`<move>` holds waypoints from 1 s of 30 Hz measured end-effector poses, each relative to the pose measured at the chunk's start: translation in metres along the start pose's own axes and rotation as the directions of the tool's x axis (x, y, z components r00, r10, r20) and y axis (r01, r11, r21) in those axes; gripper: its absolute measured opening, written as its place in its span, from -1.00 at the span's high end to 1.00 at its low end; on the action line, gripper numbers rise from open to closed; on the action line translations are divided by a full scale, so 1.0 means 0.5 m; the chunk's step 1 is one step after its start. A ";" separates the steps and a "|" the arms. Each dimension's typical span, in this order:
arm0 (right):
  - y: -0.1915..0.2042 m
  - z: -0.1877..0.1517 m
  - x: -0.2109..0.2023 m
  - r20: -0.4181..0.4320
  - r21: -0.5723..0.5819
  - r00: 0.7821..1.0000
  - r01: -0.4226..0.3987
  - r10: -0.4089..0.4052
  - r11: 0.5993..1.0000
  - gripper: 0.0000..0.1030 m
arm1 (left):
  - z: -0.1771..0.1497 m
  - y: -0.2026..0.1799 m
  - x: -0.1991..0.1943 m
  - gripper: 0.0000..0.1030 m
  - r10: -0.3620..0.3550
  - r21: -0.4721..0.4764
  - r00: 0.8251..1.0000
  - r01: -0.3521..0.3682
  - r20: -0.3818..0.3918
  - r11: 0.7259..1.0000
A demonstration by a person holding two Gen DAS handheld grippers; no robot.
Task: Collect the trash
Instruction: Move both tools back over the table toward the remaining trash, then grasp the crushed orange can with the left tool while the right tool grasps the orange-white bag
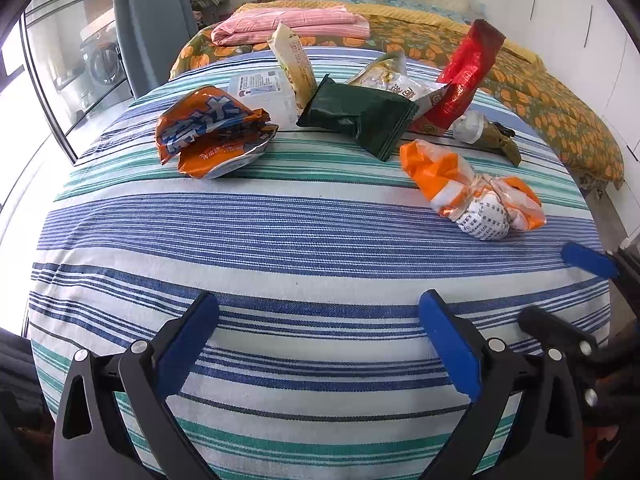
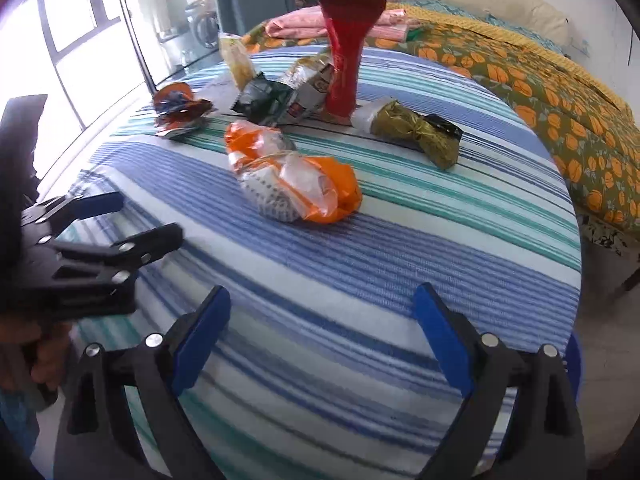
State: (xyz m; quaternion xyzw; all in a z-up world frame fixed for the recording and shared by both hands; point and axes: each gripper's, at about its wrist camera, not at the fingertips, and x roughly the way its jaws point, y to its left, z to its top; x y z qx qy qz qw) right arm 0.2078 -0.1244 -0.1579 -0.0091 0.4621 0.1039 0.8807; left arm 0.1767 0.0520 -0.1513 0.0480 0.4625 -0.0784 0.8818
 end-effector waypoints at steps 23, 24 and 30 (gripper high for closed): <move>-0.004 0.017 0.023 0.030 -0.041 0.999 0.015 -0.014 0.999 -0.78 | 0.001 0.003 -0.003 -0.91 -0.003 -0.007 1.000 0.003 0.005 1.000; -0.004 0.018 0.023 0.030 -0.041 0.999 0.016 -0.015 0.999 -0.78 | -0.003 0.005 -0.004 -0.91 -0.013 -0.005 1.000 0.013 0.006 1.000; -0.004 0.017 0.023 0.030 -0.042 0.999 0.015 -0.014 0.999 -0.78 | 0.028 0.072 0.009 -0.91 -0.047 0.037 0.999 0.046 0.025 0.998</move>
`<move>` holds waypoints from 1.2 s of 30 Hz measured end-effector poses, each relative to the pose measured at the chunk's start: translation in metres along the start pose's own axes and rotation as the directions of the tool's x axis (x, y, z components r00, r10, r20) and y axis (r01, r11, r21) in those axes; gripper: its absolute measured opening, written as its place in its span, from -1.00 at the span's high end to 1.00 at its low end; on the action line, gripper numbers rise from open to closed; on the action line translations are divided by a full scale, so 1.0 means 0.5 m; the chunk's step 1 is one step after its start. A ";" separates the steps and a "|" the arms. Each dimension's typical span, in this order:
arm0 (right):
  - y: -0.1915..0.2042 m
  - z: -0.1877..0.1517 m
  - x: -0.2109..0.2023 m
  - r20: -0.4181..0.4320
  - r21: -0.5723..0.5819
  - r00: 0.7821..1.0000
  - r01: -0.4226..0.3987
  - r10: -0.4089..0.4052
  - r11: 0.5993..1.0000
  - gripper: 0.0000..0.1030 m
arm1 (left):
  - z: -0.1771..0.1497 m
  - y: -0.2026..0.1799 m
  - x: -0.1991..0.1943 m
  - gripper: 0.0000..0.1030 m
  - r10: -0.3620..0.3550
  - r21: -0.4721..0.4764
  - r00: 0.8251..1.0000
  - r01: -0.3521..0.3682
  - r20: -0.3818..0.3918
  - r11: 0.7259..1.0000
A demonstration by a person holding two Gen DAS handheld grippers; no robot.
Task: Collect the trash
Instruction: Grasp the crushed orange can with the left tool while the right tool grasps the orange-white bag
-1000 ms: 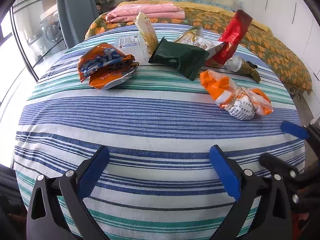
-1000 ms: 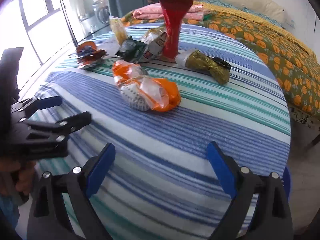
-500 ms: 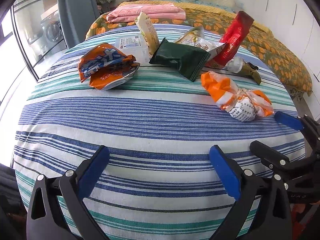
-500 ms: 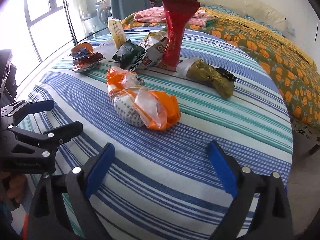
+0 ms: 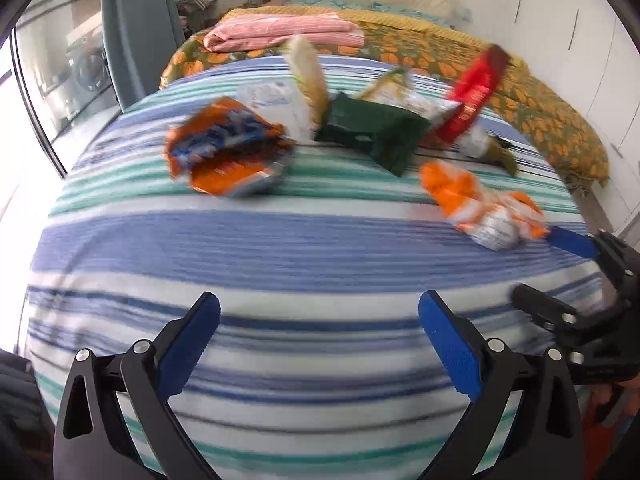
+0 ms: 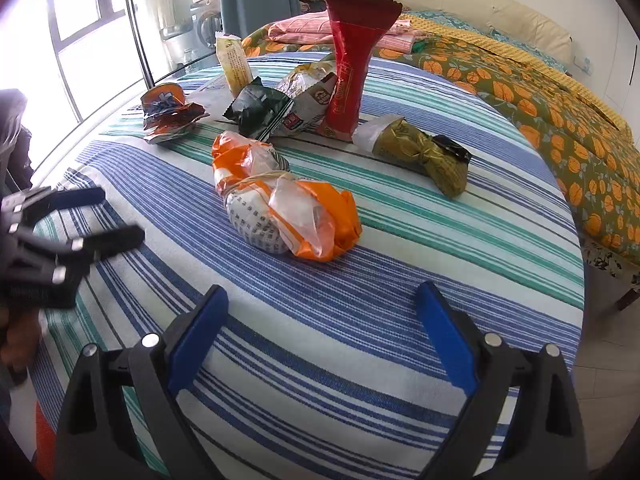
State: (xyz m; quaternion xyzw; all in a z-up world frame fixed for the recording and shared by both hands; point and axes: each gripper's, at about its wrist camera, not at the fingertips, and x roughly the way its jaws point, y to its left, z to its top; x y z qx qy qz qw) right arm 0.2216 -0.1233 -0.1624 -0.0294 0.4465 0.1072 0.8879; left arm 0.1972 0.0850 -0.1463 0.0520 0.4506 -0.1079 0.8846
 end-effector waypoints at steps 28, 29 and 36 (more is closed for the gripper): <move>0.001 0.000 0.001 0.000 0.001 1.000 0.002 -0.002 1.000 -0.78 | 0.119 0.068 0.035 -0.91 -0.301 0.291 0.947 0.321 -0.114 0.901; 0.002 0.001 0.001 0.000 0.000 1.000 0.003 -0.003 1.000 -0.78 | 0.121 0.068 0.040 -0.91 -0.276 0.289 0.957 0.291 -0.092 0.912; 0.002 0.001 0.000 0.000 0.001 1.000 0.004 -0.004 1.000 -0.78 | 0.161 0.068 0.135 -0.91 -0.209 0.226 0.974 0.223 -0.085 0.948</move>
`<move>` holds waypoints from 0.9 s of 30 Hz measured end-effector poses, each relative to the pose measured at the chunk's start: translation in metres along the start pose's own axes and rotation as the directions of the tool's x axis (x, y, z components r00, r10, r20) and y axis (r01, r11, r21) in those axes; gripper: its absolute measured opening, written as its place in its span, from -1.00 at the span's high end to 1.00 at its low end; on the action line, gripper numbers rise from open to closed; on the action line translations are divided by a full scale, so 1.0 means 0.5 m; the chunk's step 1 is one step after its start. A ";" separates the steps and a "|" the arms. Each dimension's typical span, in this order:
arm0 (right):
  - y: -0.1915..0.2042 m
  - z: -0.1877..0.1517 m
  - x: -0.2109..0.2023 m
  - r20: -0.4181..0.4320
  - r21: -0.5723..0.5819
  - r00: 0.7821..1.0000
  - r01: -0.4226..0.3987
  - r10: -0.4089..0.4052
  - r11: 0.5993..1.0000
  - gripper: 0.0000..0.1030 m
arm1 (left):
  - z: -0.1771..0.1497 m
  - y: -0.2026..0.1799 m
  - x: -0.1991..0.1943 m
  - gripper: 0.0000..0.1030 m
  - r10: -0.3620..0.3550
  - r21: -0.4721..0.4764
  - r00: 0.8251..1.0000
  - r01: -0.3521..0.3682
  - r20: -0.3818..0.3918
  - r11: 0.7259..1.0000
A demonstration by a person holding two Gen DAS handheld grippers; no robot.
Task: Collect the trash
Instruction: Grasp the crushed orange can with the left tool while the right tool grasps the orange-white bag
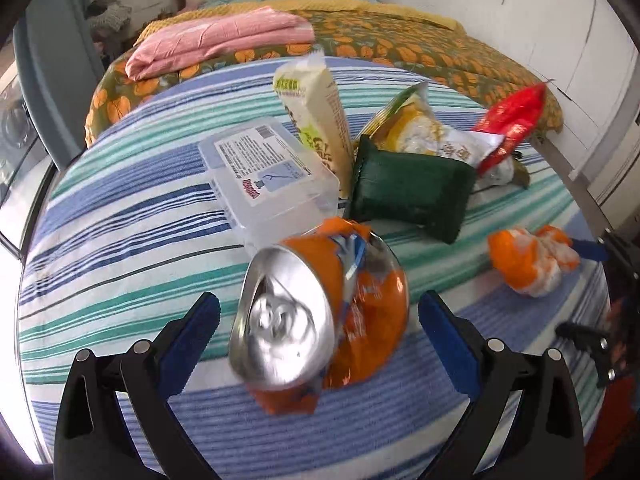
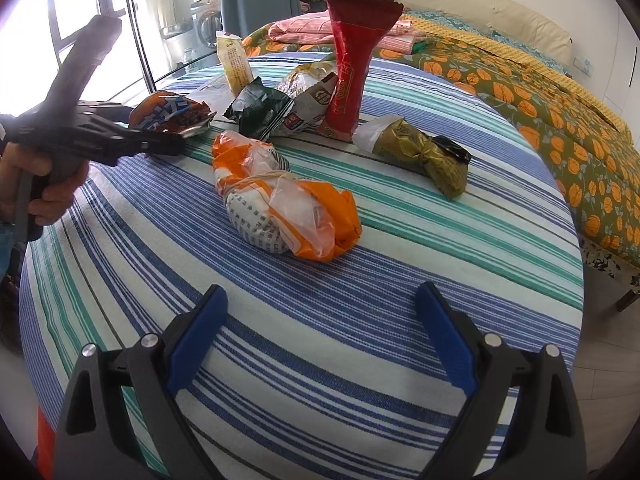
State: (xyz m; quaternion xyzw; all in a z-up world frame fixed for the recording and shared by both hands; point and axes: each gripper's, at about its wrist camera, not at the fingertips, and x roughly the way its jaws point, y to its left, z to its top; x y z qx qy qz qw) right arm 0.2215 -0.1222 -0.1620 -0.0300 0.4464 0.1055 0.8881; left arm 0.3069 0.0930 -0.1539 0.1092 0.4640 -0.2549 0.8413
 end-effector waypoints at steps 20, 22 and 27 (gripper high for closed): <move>-0.001 -0.001 -0.001 0.001 0.001 1.000 -0.001 0.001 1.000 -0.78 | -0.131 -0.118 -0.106 -0.56 0.101 -0.159 0.995 -0.096 0.024 0.983; -0.002 -0.002 -0.002 0.004 0.002 1.000 -0.005 0.005 1.000 -0.79 | -0.147 -0.129 -0.108 -0.59 0.116 -0.176 0.993 -0.109 0.031 0.978; -0.023 -0.004 -0.020 0.029 0.009 0.996 -0.079 0.079 0.997 -0.80 | -0.166 -0.123 -0.107 -0.77 0.164 -0.205 0.986 -0.153 0.036 0.967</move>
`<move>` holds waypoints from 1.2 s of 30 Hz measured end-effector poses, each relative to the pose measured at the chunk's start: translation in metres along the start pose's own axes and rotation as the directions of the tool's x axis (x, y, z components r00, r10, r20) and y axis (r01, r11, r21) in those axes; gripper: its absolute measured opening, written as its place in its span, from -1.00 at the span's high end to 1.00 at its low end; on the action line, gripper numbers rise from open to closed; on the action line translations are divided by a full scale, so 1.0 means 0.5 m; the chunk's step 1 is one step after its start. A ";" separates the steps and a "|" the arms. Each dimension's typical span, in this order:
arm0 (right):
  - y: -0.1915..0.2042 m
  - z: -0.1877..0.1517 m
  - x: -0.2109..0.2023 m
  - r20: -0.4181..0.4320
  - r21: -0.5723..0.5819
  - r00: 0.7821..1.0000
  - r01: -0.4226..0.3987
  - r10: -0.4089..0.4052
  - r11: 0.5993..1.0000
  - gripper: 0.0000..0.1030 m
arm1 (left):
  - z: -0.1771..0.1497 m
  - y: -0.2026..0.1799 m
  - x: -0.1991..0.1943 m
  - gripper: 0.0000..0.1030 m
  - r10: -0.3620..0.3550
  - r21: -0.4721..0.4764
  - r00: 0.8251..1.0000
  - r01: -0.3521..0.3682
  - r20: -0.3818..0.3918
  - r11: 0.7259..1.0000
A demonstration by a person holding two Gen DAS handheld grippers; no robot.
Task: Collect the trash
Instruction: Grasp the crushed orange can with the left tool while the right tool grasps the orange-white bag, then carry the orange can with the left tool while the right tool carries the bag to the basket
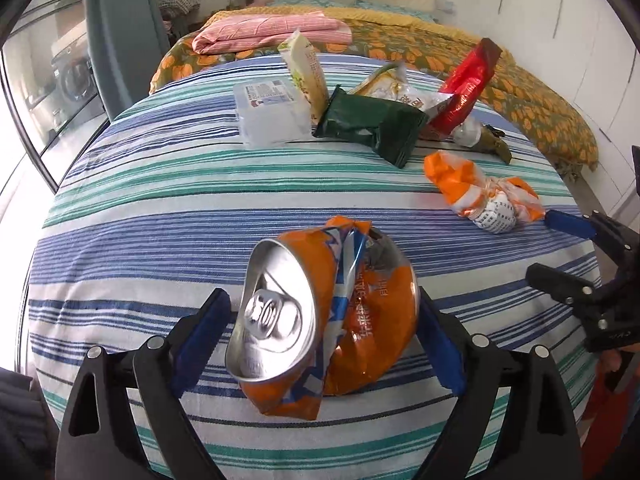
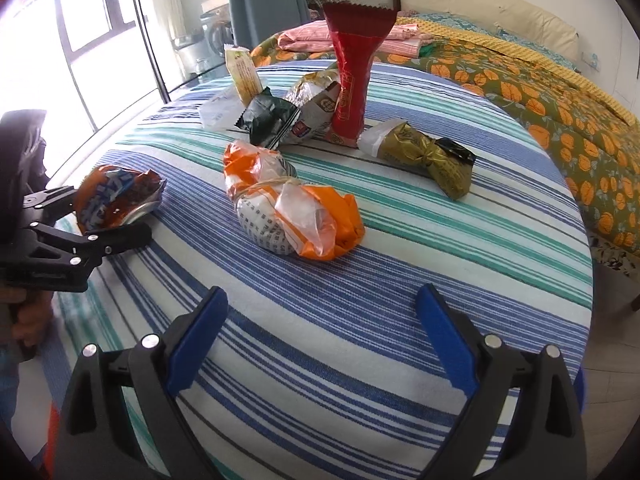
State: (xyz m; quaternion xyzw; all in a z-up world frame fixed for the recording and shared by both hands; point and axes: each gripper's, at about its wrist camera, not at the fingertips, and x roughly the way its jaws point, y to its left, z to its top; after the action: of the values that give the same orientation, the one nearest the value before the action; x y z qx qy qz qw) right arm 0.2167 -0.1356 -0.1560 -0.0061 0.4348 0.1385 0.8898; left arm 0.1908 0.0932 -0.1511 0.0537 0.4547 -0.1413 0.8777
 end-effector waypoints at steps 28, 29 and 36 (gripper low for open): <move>0.026 0.115 -0.034 -0.127 -0.045 0.977 -0.181 0.174 0.982 0.03 | 0.009 -0.013 -0.029 -0.49 -0.087 0.042 0.996 0.087 0.002 0.995; 0.011 0.107 -0.046 -0.114 -0.020 0.976 -0.189 0.186 0.982 0.03 | 0.009 -0.023 -0.039 -0.49 -0.094 0.035 0.995 0.094 0.014 0.995; -0.127 0.021 -0.153 0.009 0.184 0.974 -0.225 0.227 0.957 0.03 | 0.016 -0.156 -0.090 -0.49 -0.167 0.046 0.985 0.165 0.046 0.985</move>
State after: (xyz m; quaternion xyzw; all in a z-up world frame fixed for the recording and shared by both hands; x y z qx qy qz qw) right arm 0.1962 -0.2134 -0.0972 0.1248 0.4488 0.1986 0.8623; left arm 0.1495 0.0261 -0.1071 0.0304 0.4323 -0.2249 0.8727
